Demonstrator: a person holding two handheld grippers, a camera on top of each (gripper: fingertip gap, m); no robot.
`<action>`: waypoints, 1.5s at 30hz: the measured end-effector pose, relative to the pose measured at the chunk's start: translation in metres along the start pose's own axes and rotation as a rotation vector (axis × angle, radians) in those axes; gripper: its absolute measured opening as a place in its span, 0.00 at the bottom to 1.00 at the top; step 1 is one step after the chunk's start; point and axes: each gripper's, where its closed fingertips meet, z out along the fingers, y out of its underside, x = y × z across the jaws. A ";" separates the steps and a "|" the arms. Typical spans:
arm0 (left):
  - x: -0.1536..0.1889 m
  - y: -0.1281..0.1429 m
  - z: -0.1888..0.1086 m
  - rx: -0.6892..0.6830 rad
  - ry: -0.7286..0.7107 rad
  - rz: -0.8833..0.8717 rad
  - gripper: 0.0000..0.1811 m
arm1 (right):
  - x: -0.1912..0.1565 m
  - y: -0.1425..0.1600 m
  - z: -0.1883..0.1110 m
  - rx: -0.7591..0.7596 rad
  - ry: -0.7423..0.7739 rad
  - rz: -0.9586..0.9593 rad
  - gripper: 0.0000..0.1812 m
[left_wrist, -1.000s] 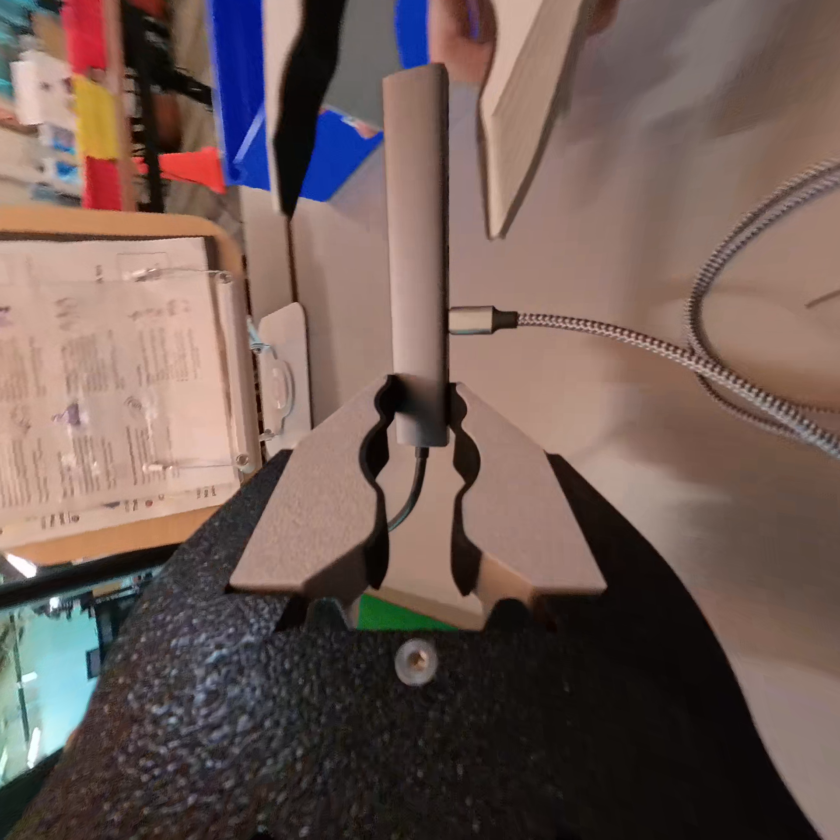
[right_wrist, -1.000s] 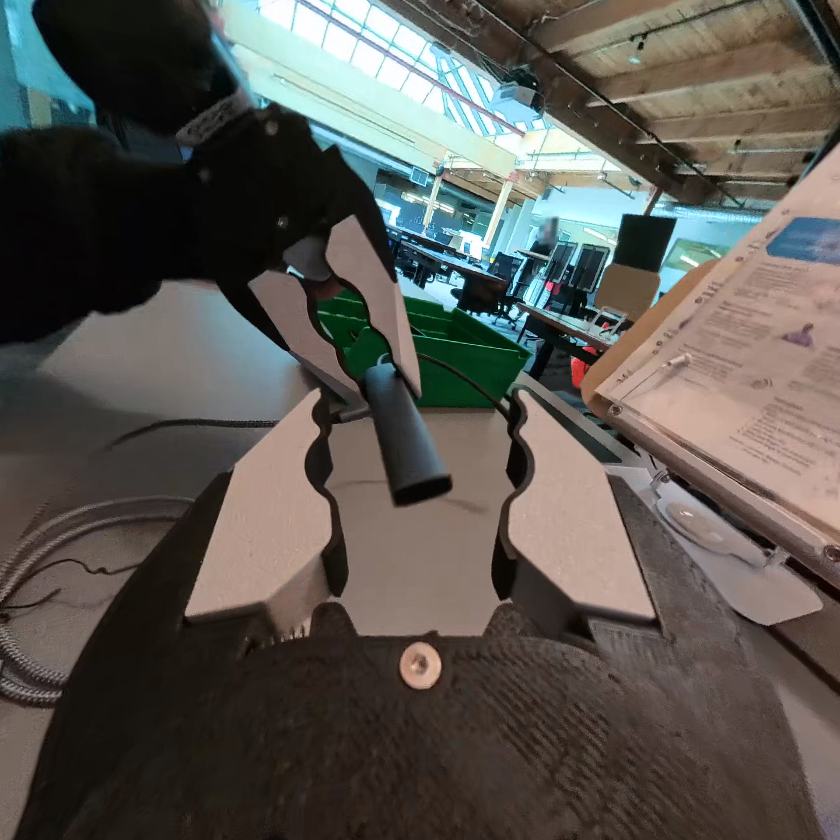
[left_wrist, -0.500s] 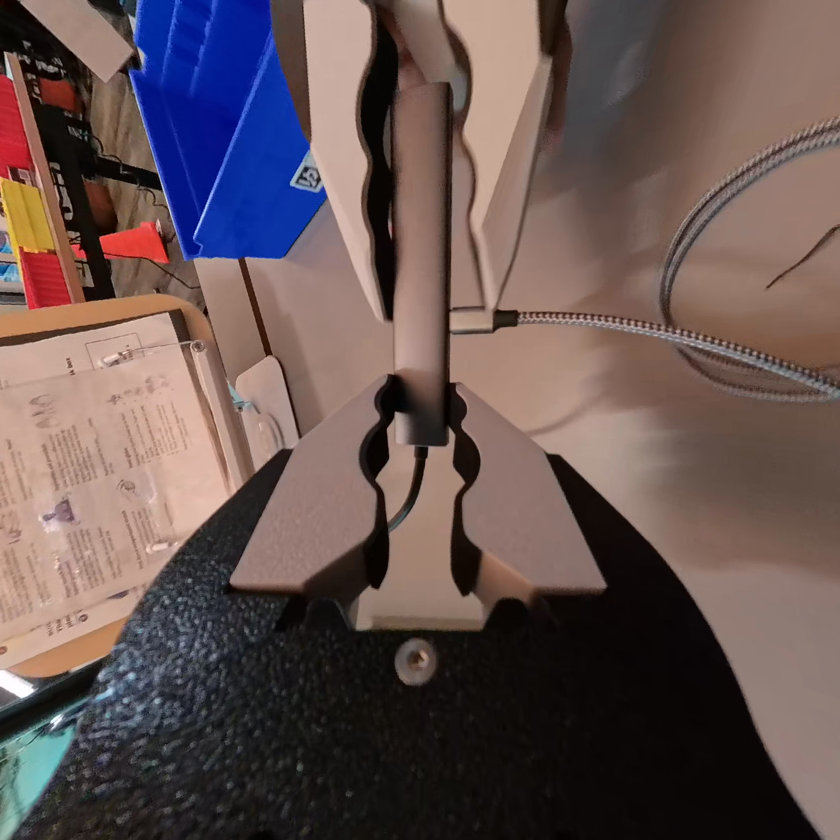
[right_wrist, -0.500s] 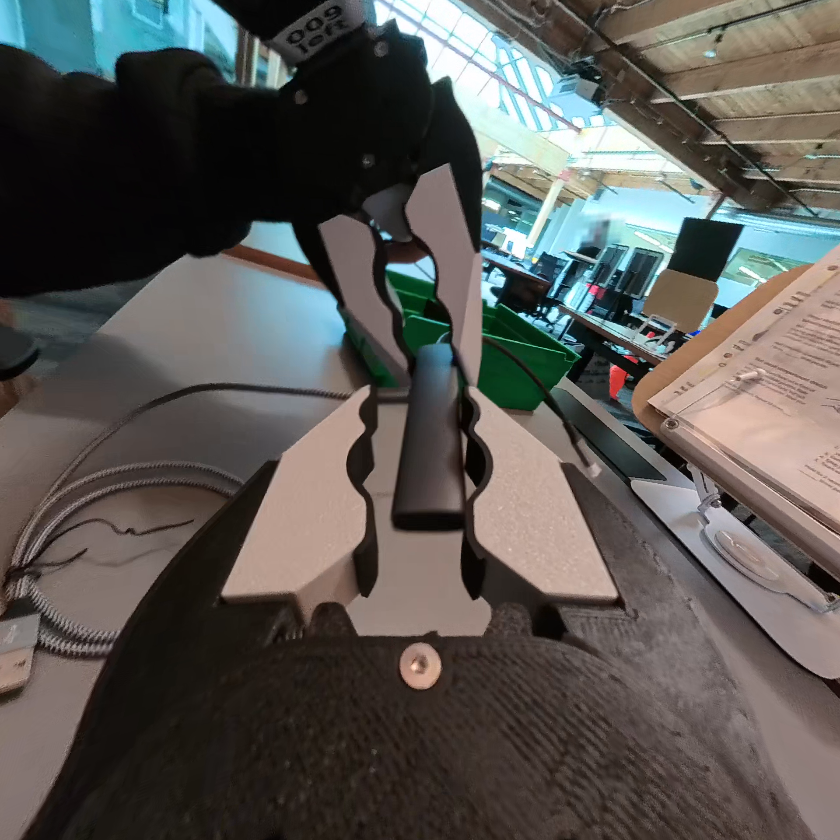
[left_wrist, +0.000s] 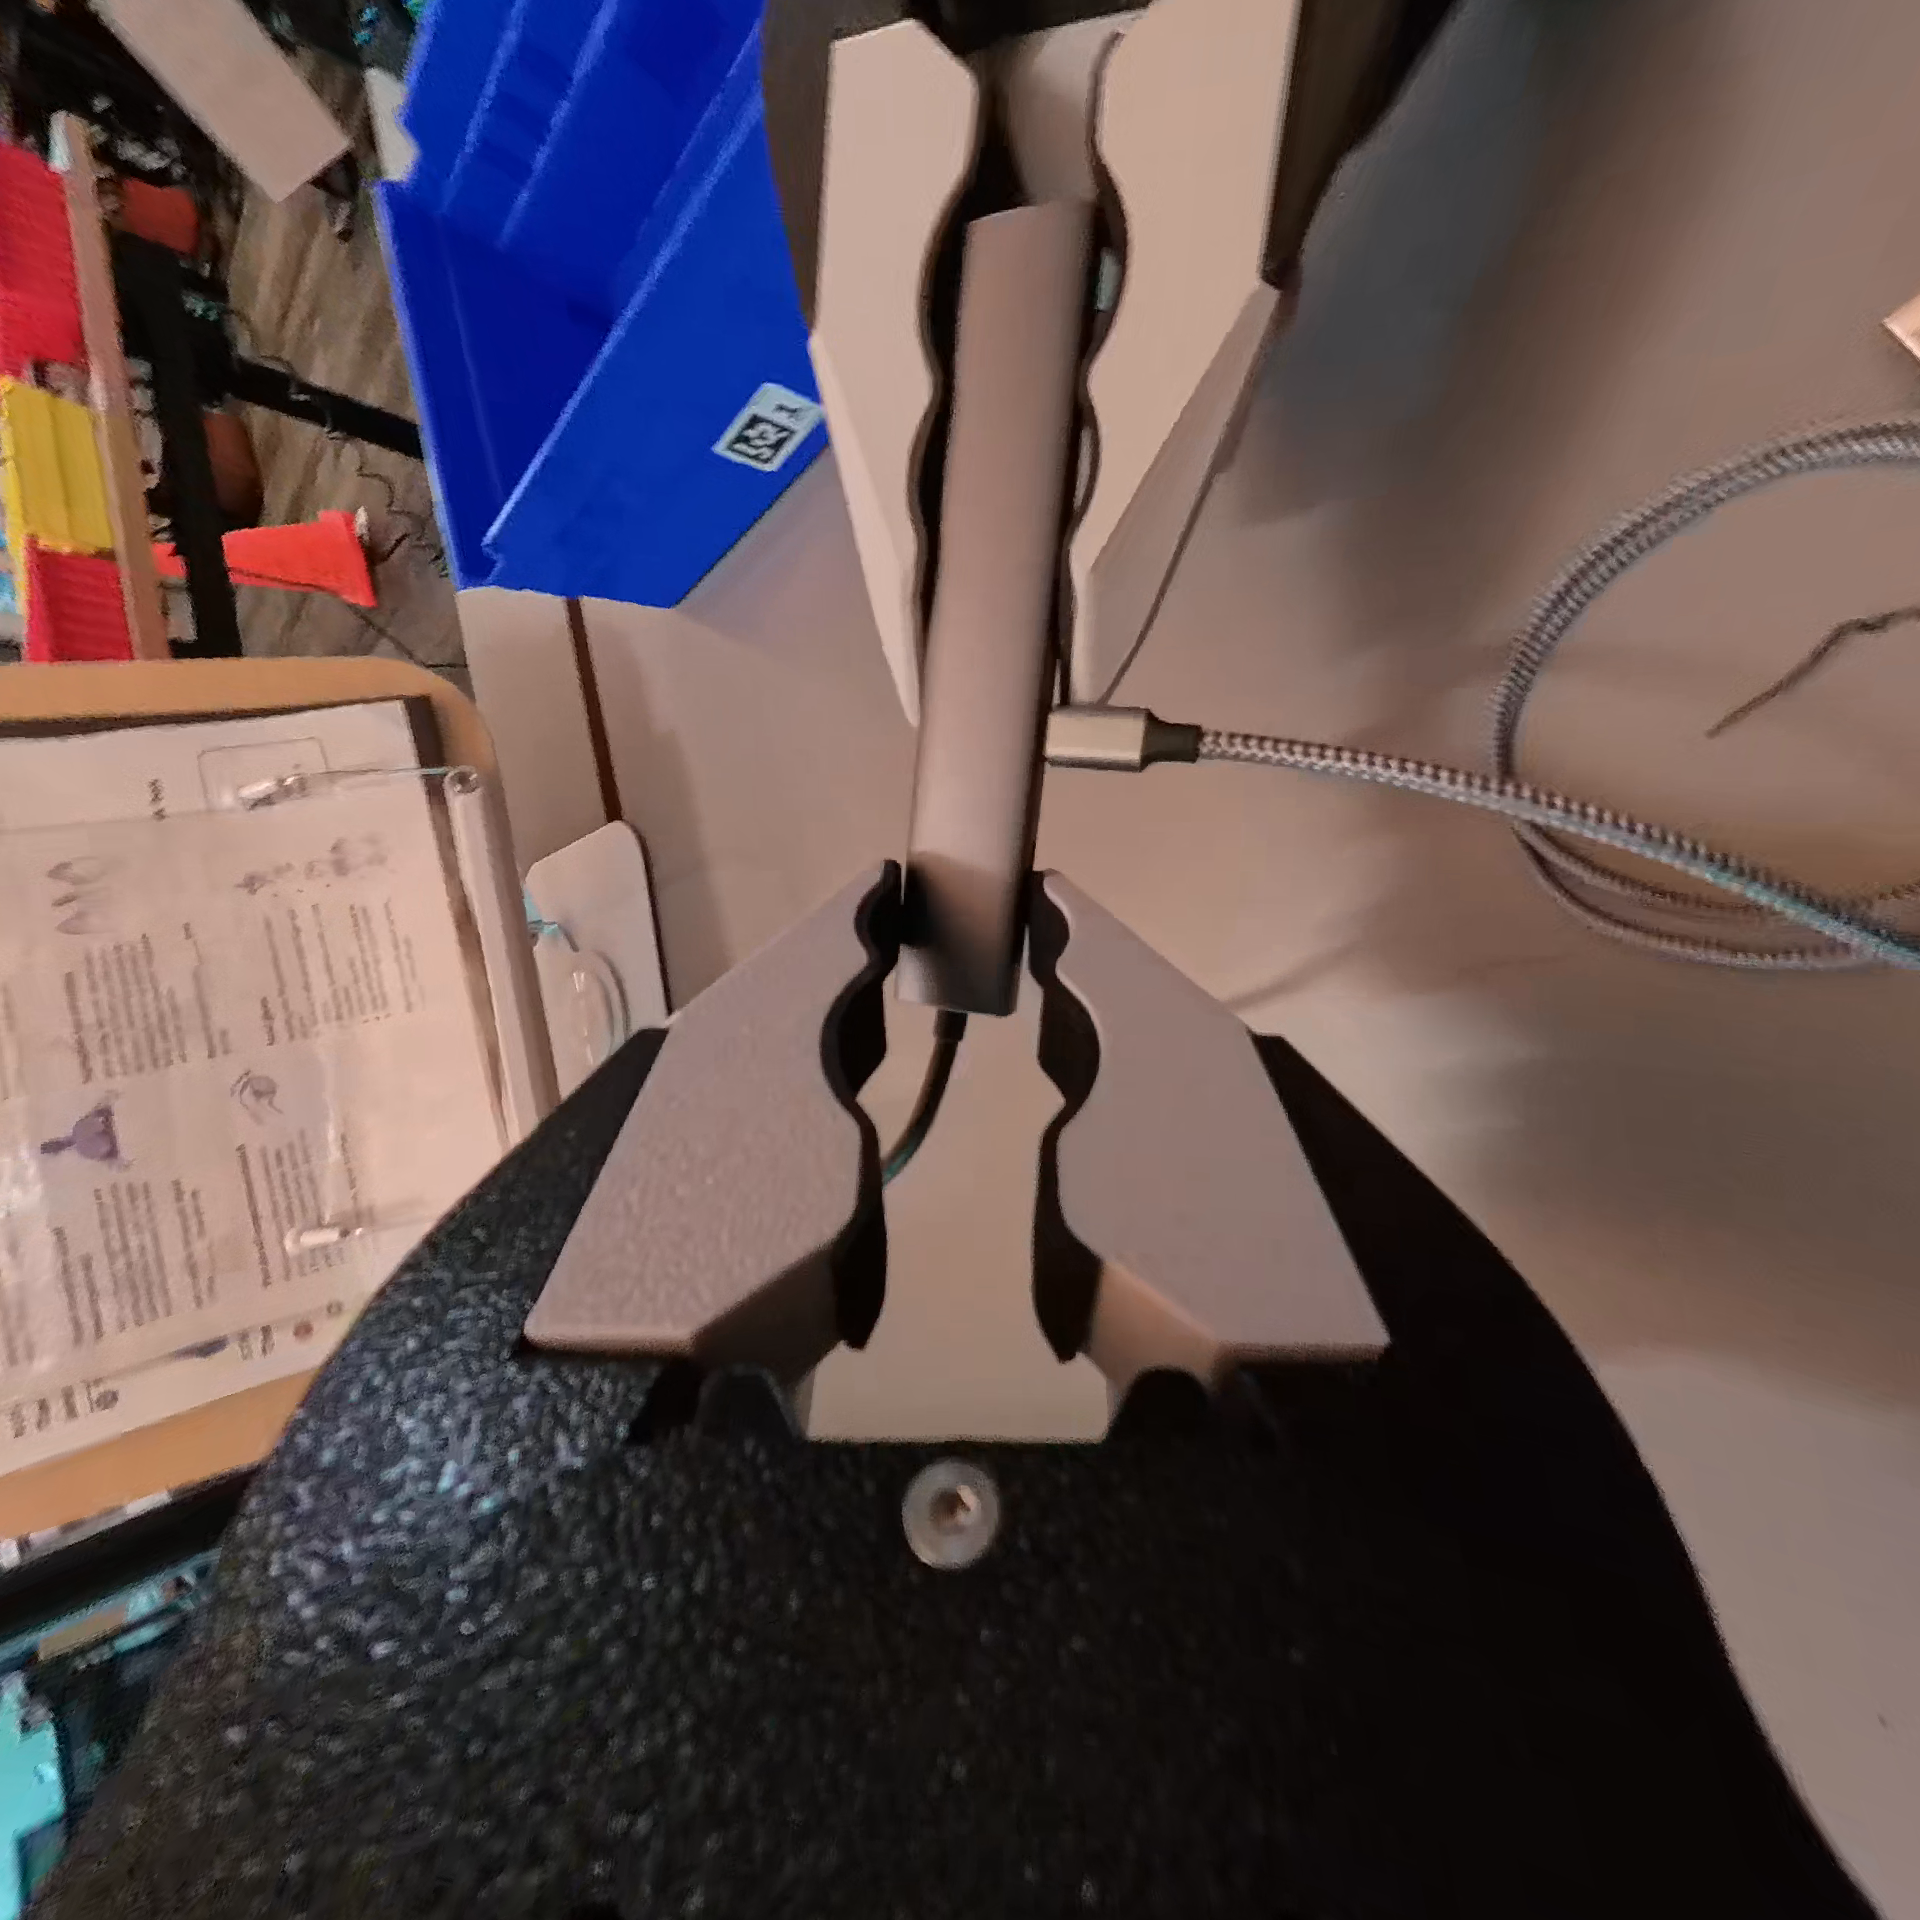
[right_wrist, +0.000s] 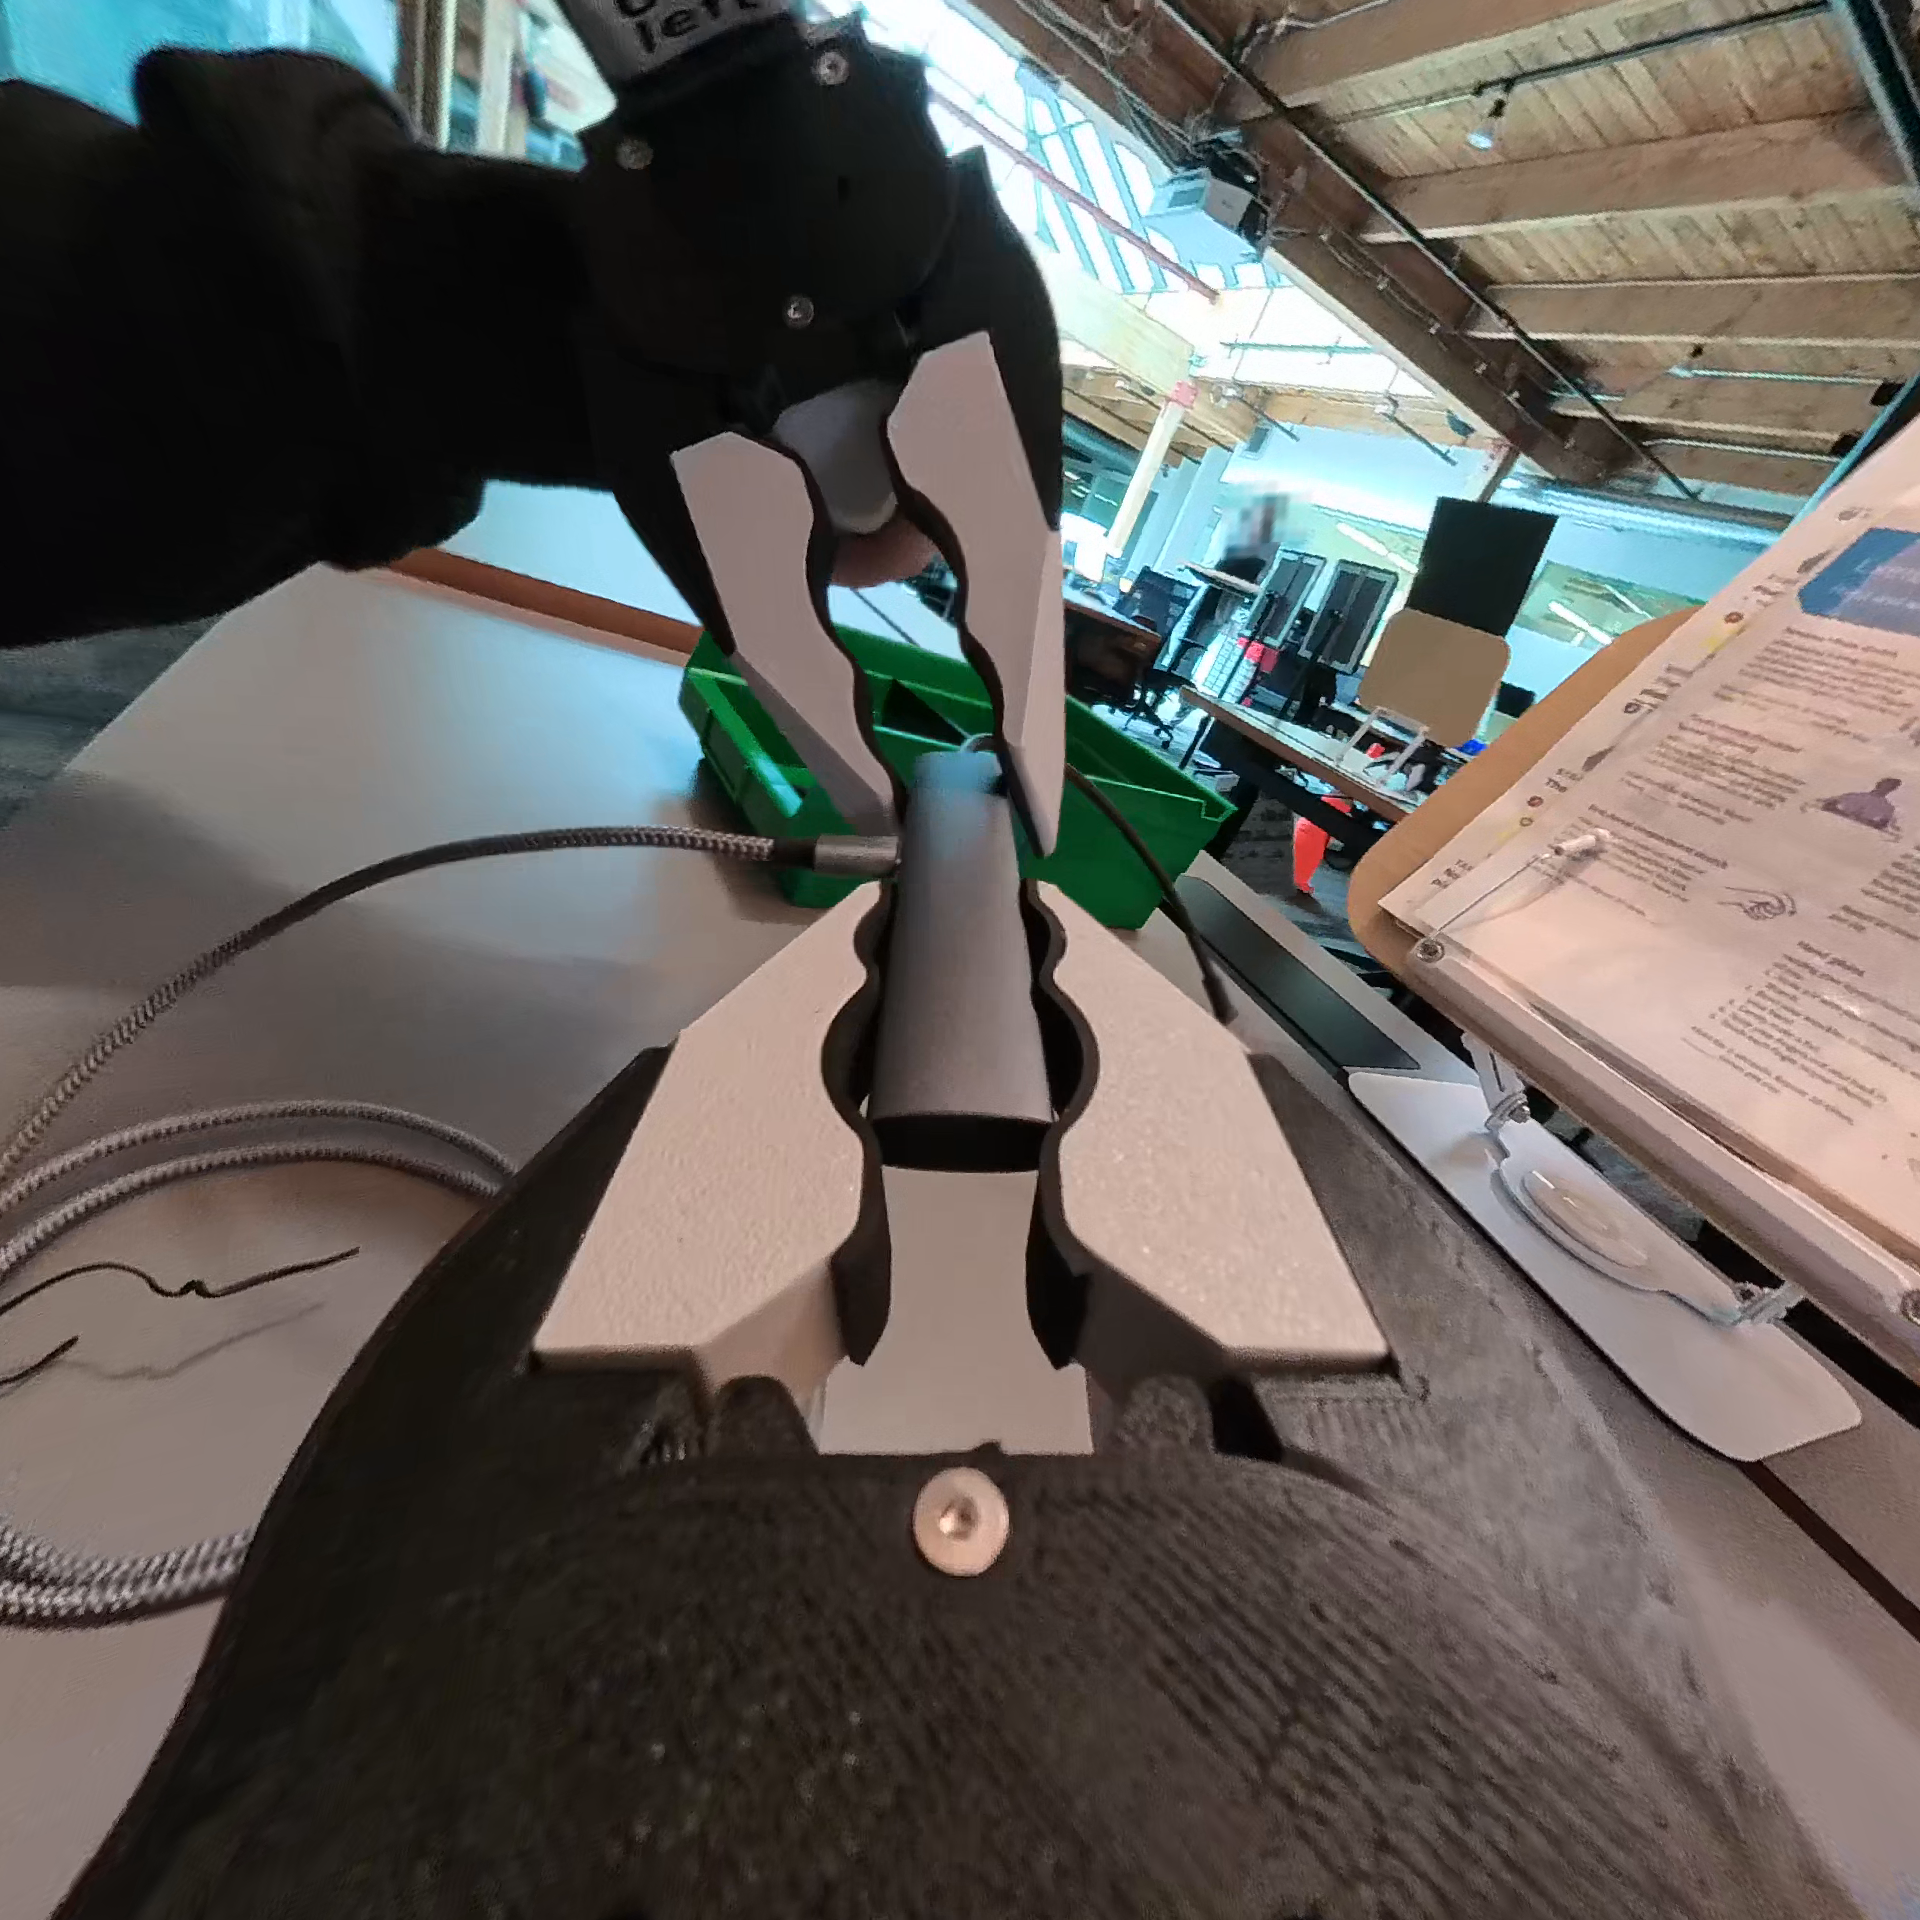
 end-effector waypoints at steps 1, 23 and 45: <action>-0.005 -0.001 -0.001 0.009 -0.028 -0.039 0.12 | 0.004 -0.002 -0.001 0.010 0.017 0.015 0.12; -0.020 -0.029 0.000 0.441 -0.562 -0.910 0.03 | 0.052 0.003 -0.010 0.015 0.380 0.112 0.12; -0.033 0.008 -0.042 0.427 -0.709 -0.976 0.07 | 0.073 0.035 -0.017 0.007 0.421 0.330 0.12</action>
